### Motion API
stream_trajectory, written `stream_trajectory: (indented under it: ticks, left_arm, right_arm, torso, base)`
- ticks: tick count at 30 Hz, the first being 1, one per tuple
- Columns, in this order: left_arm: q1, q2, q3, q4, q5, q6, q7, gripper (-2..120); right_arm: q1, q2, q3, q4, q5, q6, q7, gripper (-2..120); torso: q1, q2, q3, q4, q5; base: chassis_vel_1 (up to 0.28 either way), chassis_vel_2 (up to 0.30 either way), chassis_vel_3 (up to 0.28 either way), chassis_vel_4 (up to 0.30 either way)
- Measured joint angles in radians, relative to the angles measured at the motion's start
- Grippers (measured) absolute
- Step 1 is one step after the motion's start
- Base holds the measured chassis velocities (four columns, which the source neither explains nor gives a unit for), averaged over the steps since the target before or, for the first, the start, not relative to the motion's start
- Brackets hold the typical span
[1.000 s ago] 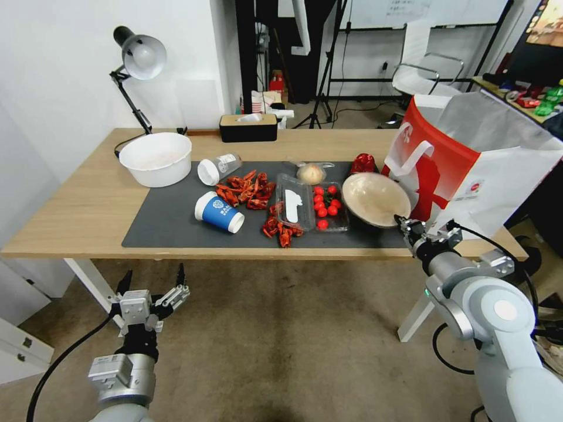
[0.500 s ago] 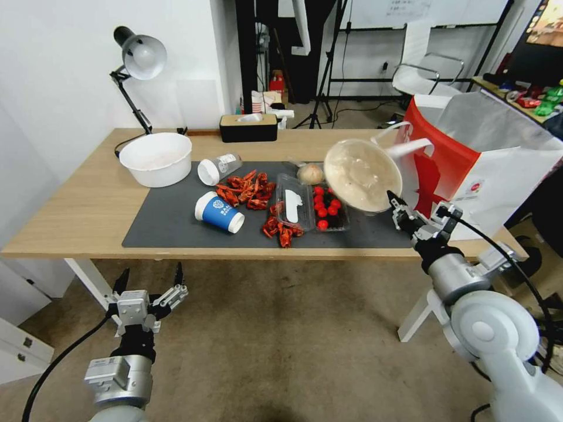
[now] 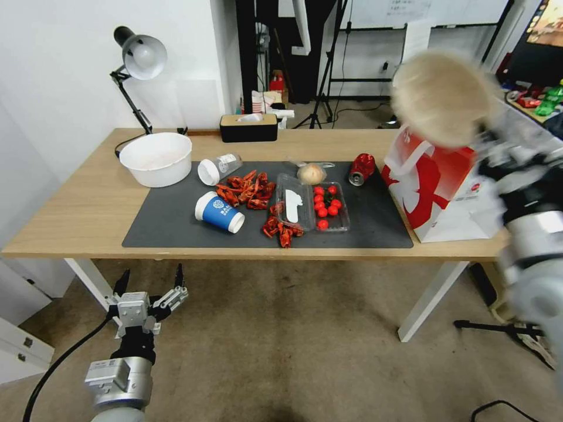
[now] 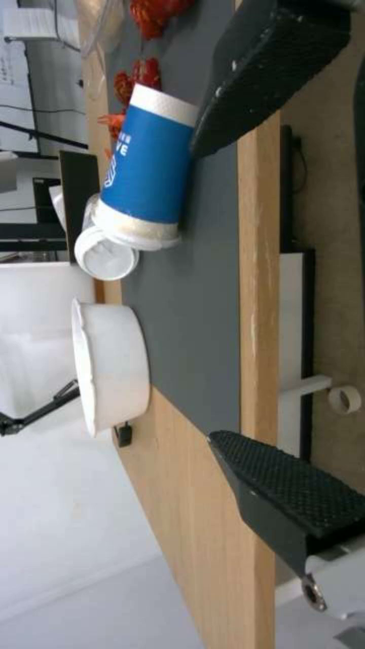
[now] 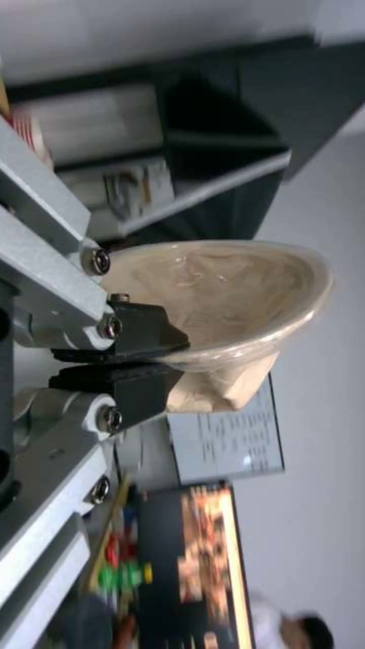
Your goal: Pick up the trash from the table and place it into the takeout bag.
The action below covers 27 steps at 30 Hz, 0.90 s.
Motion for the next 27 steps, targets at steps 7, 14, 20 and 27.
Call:
stream_trajectory:
  ticks: [7, 14, 20, 27]
  left_arm:
    - [-0.004, -0.003, 0.012, 0.023, 0.003, -0.007, 0.001, 100]
    - [0.005, -0.003, 0.015, 0.016, 0.003, -0.009, 0.002, 100]
    - [0.014, 0.006, 0.0, 0.008, -0.008, -0.01, 0.015, 100]
    - [0.007, 0.006, 0.004, 0.005, -0.01, -0.01, 0.016, 100]
  right_arm:
    - [0.027, -0.046, -0.008, -0.065, 0.068, -0.037, 0.006, 0]
    - [0.073, -0.048, -0.066, -0.108, 0.08, -0.097, 0.004, 6]
    - [0.081, -0.044, -0.071, -0.118, 0.08, -0.116, 0.008, 30]
    - [0.062, -0.039, -0.071, -0.102, 0.091, -0.117, 0.014, 58]
  torso:
    - [0.0, 0.0, 0.0, 0.0001, -0.0001]
    - [0.0, 0.0, 0.0, 0.0004, 0.0]
    - [0.0, 0.0, 0.0, 0.0002, -0.0002]
    - [0.0, 0.0, 0.0, 0.0001, -0.0001]
  base:
    - [0.0, 0.0, 0.0, 0.0]
    - [0.0, 0.0, 0.0, 0.0]
    - [0.0, 0.0, 0.0, 0.0]
    - [0.0, 0.0, 0.0, 0.0]
